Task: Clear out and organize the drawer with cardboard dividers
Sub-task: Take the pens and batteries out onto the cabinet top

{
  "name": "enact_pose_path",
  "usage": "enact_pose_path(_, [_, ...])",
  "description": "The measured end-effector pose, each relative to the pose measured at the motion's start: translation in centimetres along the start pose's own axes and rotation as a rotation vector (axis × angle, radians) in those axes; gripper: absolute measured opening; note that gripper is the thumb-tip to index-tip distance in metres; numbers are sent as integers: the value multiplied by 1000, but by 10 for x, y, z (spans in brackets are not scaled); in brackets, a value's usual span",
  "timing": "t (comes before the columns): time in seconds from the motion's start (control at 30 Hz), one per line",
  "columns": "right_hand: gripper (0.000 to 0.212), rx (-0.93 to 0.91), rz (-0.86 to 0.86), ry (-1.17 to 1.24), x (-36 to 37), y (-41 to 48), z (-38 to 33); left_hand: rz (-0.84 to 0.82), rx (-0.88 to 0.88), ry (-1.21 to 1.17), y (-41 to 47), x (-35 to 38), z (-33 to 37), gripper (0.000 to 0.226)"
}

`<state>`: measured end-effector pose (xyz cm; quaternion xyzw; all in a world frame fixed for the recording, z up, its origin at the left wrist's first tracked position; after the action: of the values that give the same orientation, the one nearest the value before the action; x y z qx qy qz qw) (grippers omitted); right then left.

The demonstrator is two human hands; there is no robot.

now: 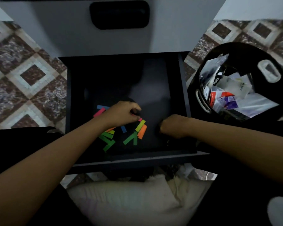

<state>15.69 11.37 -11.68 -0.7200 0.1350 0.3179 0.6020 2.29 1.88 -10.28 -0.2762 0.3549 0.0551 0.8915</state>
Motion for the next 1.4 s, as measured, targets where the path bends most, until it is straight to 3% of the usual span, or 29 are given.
enact_pose_path(0.13, [23, 9, 40, 69, -2, -1, 3, -11, -13, -12, -3, 0, -3, 37])
enact_pose_path(0.3, [22, 29, 238, 552, -41, -15, 31, -5, 20, -14, -10, 12, 7, 24])
enact_pose_path(0.4, [22, 75, 375, 746, -60, -31, 53, -111, 86, 62, -13, 35, 29, 22])
enact_pose_path(0.6, [20, 117, 443, 877, -71, -45, 70, -255, 113, 83, 9, 83, 79, 25])
enact_pose_path(0.8, [34, 126, 396, 897, -69, -46, 69, -331, 50, 103, 19, 109, 97, 27])
enact_pose_path(1.17, [28, 84, 273, 836, -67, -32, 59, -426, 0, 58, 0, 81, 64, 23])
enact_pose_path(1.27, [26, 55, 164, 747, -60, -22, 48, -376, -45, -18, -16, 43, 47, 20])
enact_pose_path(1.4, [24, 3, 3, 455, -46, -9, 31, -237, -176, -112, -39, -13, 8, 5])
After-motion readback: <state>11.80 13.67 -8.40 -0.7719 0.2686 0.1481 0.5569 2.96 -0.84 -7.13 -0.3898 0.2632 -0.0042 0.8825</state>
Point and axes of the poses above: each hand's wrist, its own y-axis towards the middle knuckle, its own x-axis out of the palm, z = x × y, the point moved 4 cm from there along y, towards the middle knuckle
